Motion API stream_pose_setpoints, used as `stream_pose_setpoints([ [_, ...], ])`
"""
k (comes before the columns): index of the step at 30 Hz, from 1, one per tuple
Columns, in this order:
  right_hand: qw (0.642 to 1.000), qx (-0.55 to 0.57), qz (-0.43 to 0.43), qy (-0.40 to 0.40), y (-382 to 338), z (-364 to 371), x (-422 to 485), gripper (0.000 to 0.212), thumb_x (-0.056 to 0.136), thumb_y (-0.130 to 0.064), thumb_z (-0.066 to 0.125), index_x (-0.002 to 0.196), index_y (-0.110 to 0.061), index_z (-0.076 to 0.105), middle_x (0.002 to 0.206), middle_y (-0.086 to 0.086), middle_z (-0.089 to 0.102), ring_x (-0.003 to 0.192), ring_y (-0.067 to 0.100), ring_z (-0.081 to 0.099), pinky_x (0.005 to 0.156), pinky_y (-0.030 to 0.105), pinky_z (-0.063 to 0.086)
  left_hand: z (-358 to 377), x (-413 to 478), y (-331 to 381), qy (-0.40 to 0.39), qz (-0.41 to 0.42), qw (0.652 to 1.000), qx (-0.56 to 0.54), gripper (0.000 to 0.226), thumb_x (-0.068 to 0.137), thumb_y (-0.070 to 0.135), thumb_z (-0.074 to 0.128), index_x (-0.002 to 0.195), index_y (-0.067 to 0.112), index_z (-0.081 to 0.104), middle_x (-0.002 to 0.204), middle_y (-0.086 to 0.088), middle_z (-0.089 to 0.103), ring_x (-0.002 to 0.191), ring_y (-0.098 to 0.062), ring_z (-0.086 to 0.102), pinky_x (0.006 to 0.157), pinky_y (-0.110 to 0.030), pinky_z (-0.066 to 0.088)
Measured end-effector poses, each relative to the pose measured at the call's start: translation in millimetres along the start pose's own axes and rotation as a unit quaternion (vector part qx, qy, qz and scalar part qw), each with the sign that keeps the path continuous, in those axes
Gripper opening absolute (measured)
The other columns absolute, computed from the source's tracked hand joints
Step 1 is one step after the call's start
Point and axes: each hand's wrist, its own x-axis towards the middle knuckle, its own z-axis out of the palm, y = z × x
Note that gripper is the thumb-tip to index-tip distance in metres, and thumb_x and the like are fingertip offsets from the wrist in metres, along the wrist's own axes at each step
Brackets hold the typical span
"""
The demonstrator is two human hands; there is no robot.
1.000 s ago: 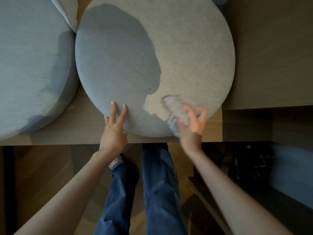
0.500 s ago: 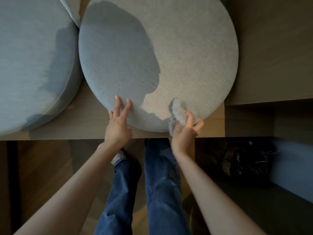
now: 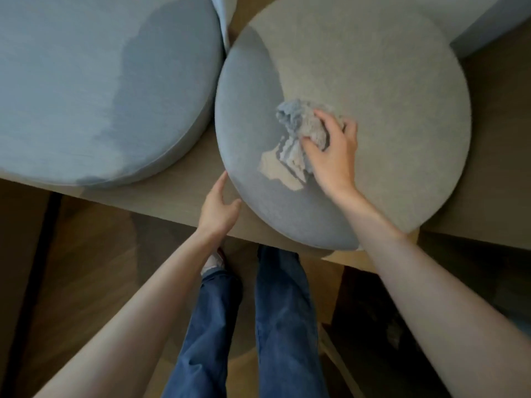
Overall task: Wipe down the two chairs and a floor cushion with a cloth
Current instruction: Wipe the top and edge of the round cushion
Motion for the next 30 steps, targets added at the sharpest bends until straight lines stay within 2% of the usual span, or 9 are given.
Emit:
stream_pose_setpoints([
  [4, 0.992, -0.092, -0.082, -0.035, -36.7, 25.6, 94.7, 0.045, 0.088, -0.022, 0.060, 0.132, -0.027, 0.055, 0.134, 0.016, 0.036, 0.123, 0.035, 0.038, 0.100, 0.020, 0.025, 3.4, 3.7, -2.3, 0.007, -0.014, 0.997, -0.075, 0.066, 0.093, 0.005, 0.053, 0.150, 0.026, 0.025, 0.152, 0.006, 0.035, 0.140, -0.013, 0.031, 0.103, -0.024, 0.027],
  [8, 0.980, -0.163, -0.098, -0.059, -70.7, 69.1, 158.9, 0.043, 0.090, -0.027, 0.053, 0.133, -0.033, 0.052, 0.142, 0.014, 0.031, 0.127, 0.035, 0.031, 0.096, 0.026, 0.024, 1.6, 14.4, -1.7, 0.020, -0.046, 0.992, -0.119, 0.061, 0.094, 0.004, 0.053, 0.148, 0.023, 0.031, 0.149, 0.005, 0.041, 0.137, -0.015, 0.036, 0.109, -0.030, 0.030],
  [10, 0.969, -0.212, -0.100, -0.081, -79.4, 92.4, 166.2, 0.040, 0.091, -0.027, 0.049, 0.131, -0.033, 0.054, 0.145, 0.013, 0.029, 0.130, 0.037, 0.029, 0.096, 0.029, 0.027, -0.1, 17.0, -0.3, 0.019, -0.058, 0.989, -0.133, 0.058, 0.094, 0.004, 0.053, 0.147, 0.021, 0.036, 0.148, 0.005, 0.042, 0.136, -0.015, 0.038, 0.107, -0.029, 0.032],
  [12, 0.955, -0.254, -0.126, -0.089, -80.7, 109.6, 160.5, 0.037, 0.091, -0.026, 0.047, 0.126, -0.031, 0.056, 0.146, 0.012, 0.028, 0.126, 0.038, 0.030, 0.095, 0.030, 0.030, -1.5, 17.3, 1.0, 0.016, -0.066, 0.986, -0.154, 0.056, 0.094, 0.004, 0.052, 0.146, 0.019, 0.038, 0.149, 0.004, 0.041, 0.135, -0.015, 0.039, 0.106, -0.027, 0.033],
  [14, 0.943, -0.275, -0.161, -0.093, -78.1, 117.5, 150.1, 0.037, 0.090, -0.026, 0.048, 0.126, -0.031, 0.056, 0.144, 0.011, 0.030, 0.123, 0.035, 0.034, 0.092, 0.028, 0.026, -2.4, 15.9, 3.0, 0.009, -0.075, 0.982, -0.172, 0.057, 0.095, 0.002, 0.052, 0.147, 0.019, 0.036, 0.149, 0.003, 0.040, 0.136, -0.015, 0.039, 0.106, -0.028, 0.033],
  [20, 0.915, -0.276, -0.247, -0.161, -68.6, 119.9, 112.5, 0.043, 0.089, -0.026, 0.054, 0.132, -0.025, 0.056, 0.139, 0.011, 0.034, 0.118, 0.030, 0.035, 0.102, 0.030, 0.029, -3.5, 12.6, 8.7, -0.022, -0.097, 0.971, -0.219, 0.065, 0.092, -0.007, 0.048, 0.149, 0.019, 0.030, 0.152, 0.002, 0.035, 0.135, -0.016, 0.039, 0.099, -0.021, 0.036],
  [23, 0.893, -0.274, -0.287, -0.211, -60.8, 114.9, 85.4, 0.039, 0.088, -0.025, 0.056, 0.127, -0.024, 0.059, 0.139, 0.011, 0.036, 0.115, 0.031, 0.035, 0.097, 0.032, 0.033, -5.0, 11.3, 7.9, -0.032, -0.105, 0.964, -0.242, 0.069, 0.090, -0.011, 0.045, 0.149, 0.021, 0.030, 0.153, 0.004, 0.033, 0.135, -0.017, 0.040, 0.110, -0.032, 0.037],
  [26, 0.866, -0.280, -0.326, -0.254, -46.3, 103.7, 56.2, 0.035, 0.086, -0.022, 0.058, 0.120, -0.022, 0.065, 0.140, 0.011, 0.040, 0.115, 0.035, 0.037, 0.097, 0.039, 0.036, -3.3, 5.8, 2.7, -0.035, -0.109, 0.961, -0.252, 0.069, 0.091, -0.009, 0.044, 0.150, 0.021, 0.027, 0.153, 0.007, 0.033, 0.133, -0.014, 0.041, 0.108, -0.034, 0.039],
  [30, 0.852, -0.289, -0.335, -0.281, -27.4, 84.6, 20.6, 0.033, 0.086, -0.023, 0.060, 0.119, -0.023, 0.066, 0.138, 0.011, 0.042, 0.113, 0.035, 0.037, 0.094, 0.041, 0.037, -5.1, -4.6, -13.4, 0.023, -0.129, 0.970, -0.202, 0.062, 0.094, -0.007, 0.039, 0.149, 0.017, 0.027, 0.151, -0.001, 0.037, 0.135, -0.019, 0.039, 0.113, -0.041, 0.033],
])
